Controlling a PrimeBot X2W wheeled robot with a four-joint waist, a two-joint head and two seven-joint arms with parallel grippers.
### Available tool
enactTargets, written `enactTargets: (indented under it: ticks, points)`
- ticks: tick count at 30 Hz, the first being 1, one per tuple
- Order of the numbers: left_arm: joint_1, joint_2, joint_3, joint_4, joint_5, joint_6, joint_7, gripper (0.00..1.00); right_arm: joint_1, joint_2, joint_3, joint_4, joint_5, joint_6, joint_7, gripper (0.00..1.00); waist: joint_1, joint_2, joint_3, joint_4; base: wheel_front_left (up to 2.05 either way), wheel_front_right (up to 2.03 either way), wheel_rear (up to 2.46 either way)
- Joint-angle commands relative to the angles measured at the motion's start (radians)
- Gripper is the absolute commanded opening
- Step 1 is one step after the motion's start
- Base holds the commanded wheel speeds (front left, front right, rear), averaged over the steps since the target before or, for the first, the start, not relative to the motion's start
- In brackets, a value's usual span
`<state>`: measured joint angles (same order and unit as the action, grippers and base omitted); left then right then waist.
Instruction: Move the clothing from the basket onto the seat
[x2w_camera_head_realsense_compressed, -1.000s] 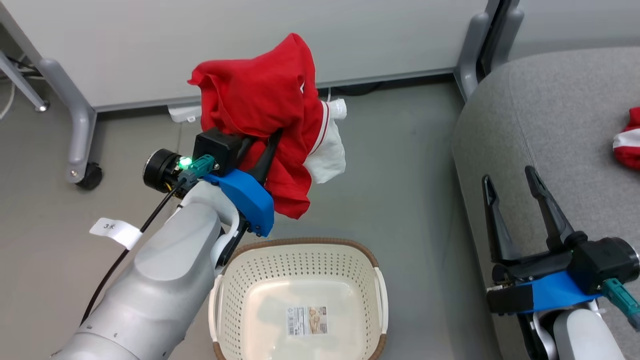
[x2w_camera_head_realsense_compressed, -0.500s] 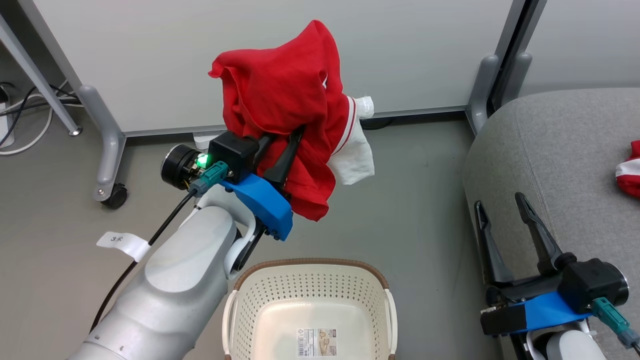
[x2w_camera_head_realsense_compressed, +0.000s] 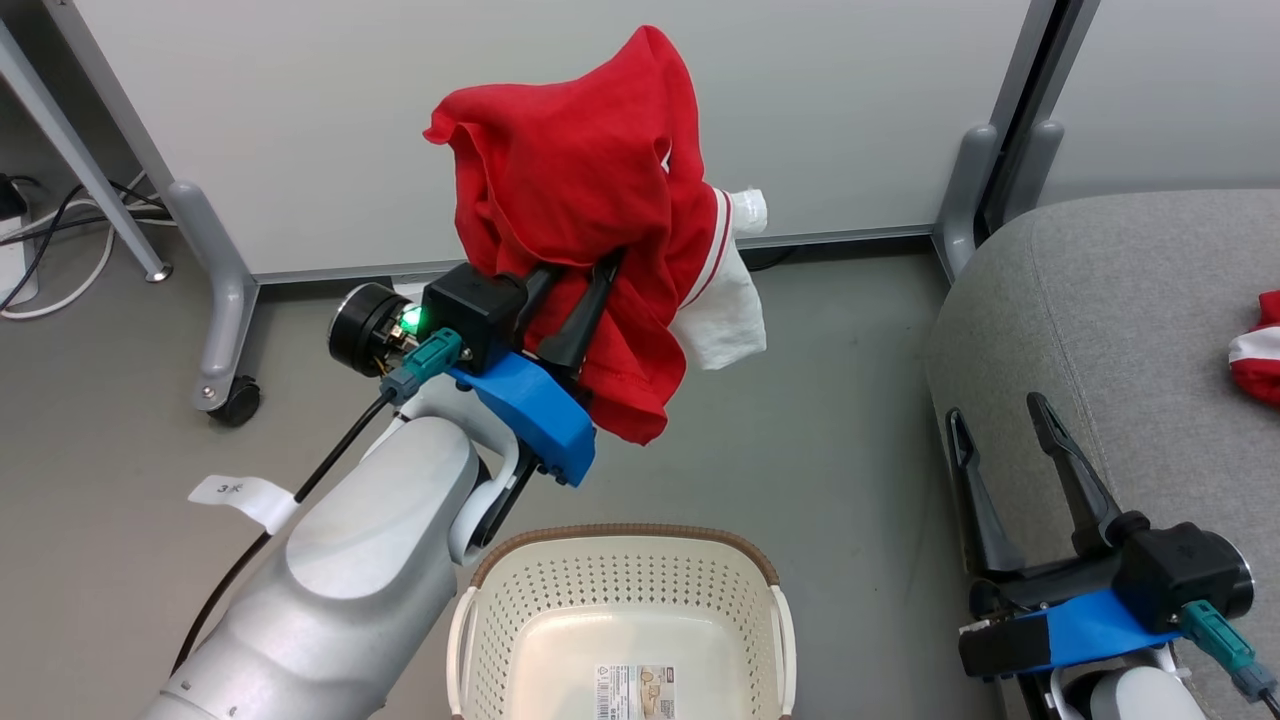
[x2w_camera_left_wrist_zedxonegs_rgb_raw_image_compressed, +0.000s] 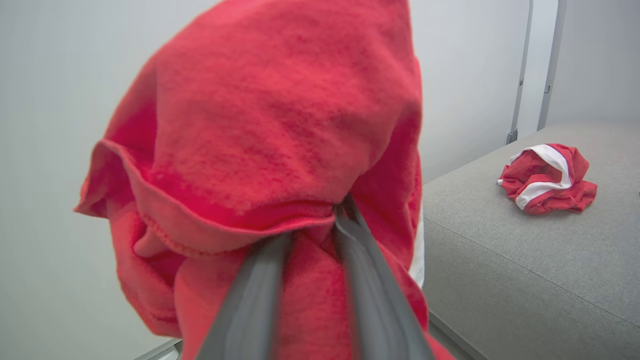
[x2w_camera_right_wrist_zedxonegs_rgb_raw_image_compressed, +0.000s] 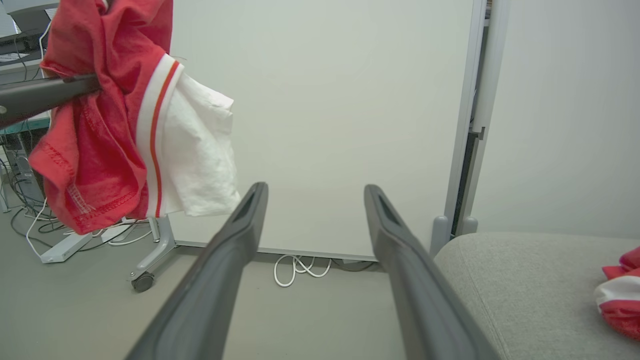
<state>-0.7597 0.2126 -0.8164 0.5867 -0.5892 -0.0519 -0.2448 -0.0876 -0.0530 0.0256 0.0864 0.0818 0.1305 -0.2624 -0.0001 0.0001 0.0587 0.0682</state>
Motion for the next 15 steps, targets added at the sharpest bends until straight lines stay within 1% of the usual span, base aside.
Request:
enactTargets:
  ticks: [1, 6, 11, 15]
  points:
    - [0.011, 0.005, 0.0, -0.009, -0.002, 0.008, 0.002, 0.0, 0.016, 0.003, 0.001, 0.004, 0.005, 0.001, -0.004, 1.0, 0.0001, -0.0001, 0.0, 0.001, 0.0, 0.0, 0.0]
    - [0.013, 0.012, -0.004, -0.028, -0.005, 0.015, 0.011, 0.0, -0.003, 0.004, 0.021, -0.001, 0.007, 0.001, -0.004, 1.0, 0.0001, -0.0001, 0.002, 0.005, 0.0, 0.0, 0.0]
    - [0.015, 0.015, -0.008, -0.039, -0.005, 0.018, 0.013, 0.0, -0.031, 0.004, 0.072, -0.006, 0.009, 0.001, -0.004, 1.0, 0.0001, -0.0001, 0.005, 0.007, 0.0, 0.0, 0.0]
    - [0.014, 0.013, -0.013, -0.048, -0.006, 0.022, 0.015, 0.0, -0.064, 0.003, 0.155, 0.007, 0.011, 0.001, -0.004, 1.0, 0.0001, -0.0001, 0.009, 0.01, 0.0, 0.0, 0.0]
